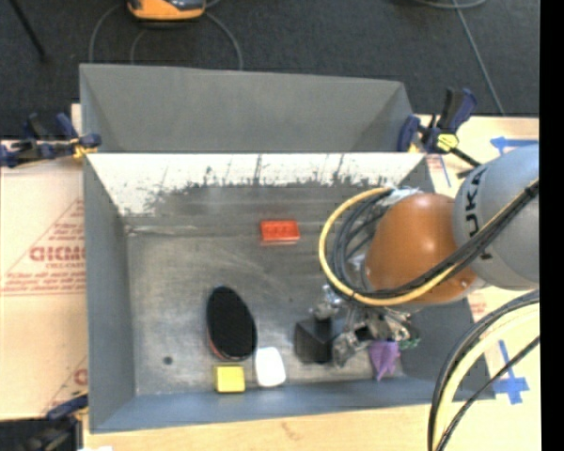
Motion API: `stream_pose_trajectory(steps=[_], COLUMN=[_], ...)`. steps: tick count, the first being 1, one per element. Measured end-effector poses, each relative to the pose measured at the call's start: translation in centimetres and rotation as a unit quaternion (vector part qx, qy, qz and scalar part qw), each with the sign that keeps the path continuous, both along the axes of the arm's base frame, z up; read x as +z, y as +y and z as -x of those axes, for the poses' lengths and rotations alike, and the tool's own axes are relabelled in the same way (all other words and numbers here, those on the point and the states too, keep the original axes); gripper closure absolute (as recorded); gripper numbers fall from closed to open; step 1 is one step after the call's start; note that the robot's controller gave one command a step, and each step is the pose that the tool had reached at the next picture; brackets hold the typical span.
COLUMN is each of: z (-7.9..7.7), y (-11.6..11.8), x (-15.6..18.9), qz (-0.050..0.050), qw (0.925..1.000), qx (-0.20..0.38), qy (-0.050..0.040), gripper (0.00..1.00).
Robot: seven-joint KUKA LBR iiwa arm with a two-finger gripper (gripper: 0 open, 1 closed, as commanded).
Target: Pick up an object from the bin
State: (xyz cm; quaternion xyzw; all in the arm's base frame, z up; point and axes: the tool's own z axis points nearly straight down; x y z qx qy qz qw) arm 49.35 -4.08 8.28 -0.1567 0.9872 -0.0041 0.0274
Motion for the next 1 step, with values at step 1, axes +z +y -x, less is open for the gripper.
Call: stream_pose_trajectory(steps=[1], z=[-0.13], y=[0.02], x=[15.48], qz=[0.0], qw=[0.9996], qx=[-0.01], qy=[0.0252], gripper=[1.0])
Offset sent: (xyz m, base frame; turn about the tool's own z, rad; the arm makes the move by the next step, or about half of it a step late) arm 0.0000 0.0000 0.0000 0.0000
